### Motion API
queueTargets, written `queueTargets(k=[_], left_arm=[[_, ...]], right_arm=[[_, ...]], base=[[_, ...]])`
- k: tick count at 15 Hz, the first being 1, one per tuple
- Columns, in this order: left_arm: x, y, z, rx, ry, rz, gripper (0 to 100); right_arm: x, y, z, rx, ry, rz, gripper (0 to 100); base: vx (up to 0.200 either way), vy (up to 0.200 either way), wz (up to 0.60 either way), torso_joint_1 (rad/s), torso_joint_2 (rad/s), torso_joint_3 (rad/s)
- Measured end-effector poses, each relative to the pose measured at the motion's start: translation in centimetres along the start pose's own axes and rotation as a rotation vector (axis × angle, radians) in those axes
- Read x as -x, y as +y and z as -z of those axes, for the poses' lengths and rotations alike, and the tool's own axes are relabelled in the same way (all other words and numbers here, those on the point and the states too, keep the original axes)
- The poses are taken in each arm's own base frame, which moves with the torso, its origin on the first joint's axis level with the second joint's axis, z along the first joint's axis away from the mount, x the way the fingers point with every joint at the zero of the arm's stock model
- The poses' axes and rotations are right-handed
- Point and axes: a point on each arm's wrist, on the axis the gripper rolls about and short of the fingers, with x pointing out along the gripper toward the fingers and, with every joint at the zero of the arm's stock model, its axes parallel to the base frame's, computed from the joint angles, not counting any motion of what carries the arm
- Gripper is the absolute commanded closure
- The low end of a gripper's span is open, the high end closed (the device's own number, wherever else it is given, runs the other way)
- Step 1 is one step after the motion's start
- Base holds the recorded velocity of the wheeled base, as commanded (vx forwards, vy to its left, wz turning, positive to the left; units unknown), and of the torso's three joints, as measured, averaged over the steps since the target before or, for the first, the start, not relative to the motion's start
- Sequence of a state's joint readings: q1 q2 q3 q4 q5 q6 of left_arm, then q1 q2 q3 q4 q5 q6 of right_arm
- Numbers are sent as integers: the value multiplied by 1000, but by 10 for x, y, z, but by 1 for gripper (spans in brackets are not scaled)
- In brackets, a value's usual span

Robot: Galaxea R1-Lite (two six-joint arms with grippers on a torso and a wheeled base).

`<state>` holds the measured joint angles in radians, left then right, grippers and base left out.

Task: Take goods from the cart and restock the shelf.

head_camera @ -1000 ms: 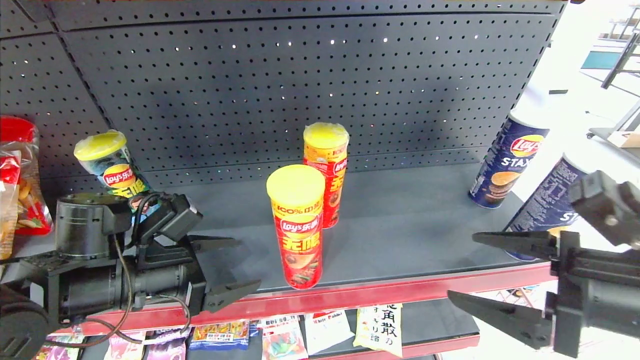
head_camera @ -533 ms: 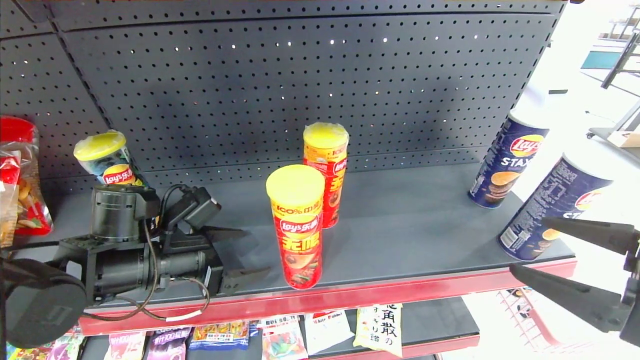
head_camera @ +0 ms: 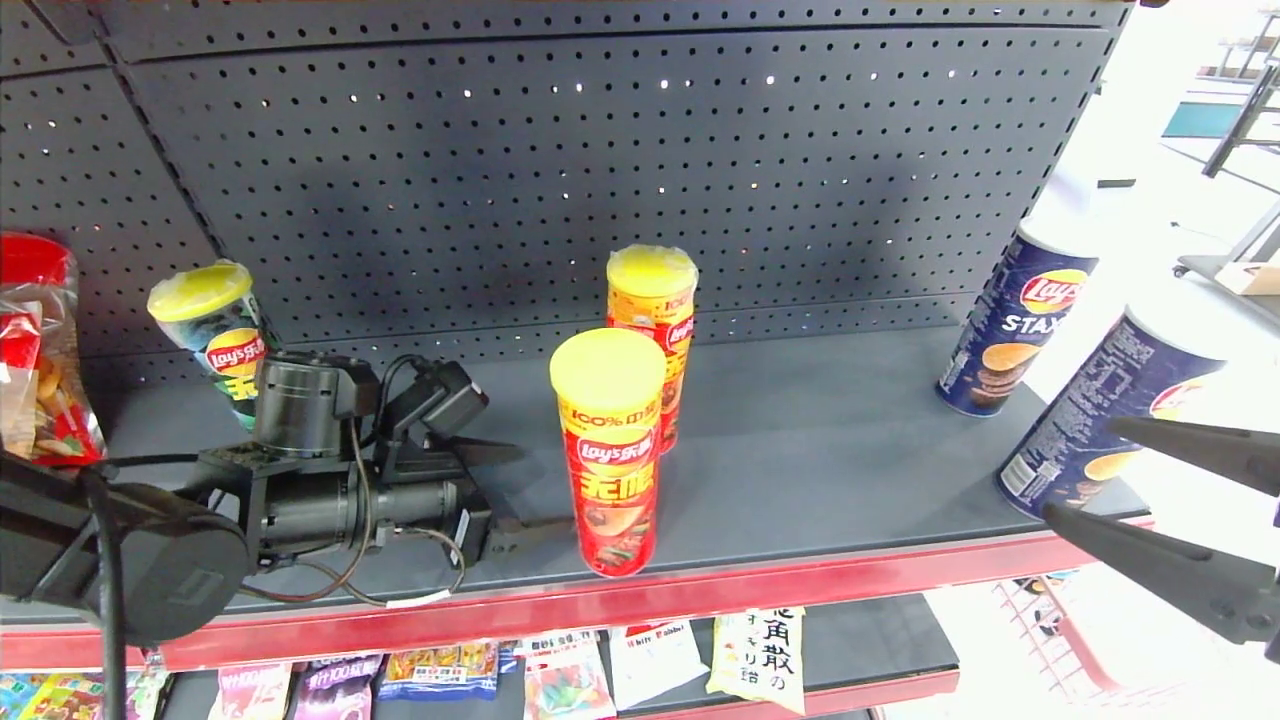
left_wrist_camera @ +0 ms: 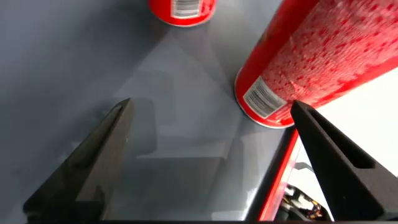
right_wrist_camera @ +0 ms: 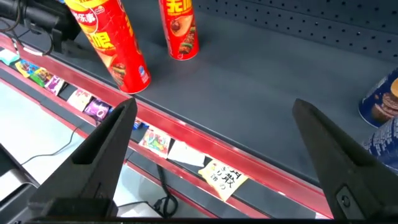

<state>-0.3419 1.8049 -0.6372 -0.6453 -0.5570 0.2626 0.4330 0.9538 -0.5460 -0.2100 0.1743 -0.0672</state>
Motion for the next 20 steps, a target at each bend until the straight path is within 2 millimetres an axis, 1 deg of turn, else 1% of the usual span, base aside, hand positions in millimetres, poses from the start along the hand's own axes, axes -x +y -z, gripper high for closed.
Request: queueTargets(k=[5,9,16,20], left_arm=[[-6,1,3,5,11,8,0],[-12,-4,3,-2,18,31,0],[-19,-1,1,-5,18,29,0],[-23,3,-3,-11,7,25,0]], right_arm=[[0,-1,0,-2,0,5,0],[0,-1,0,-3,1,5,0],[0,-1,0,-2,-1,5,0],[1,0,0,-1,-3,5,0]], base=[[0,0,0,0,0,0],[0,0,0,0,0,0],[0,0,0,0,0,0],[0,0,0,0,0,0]])
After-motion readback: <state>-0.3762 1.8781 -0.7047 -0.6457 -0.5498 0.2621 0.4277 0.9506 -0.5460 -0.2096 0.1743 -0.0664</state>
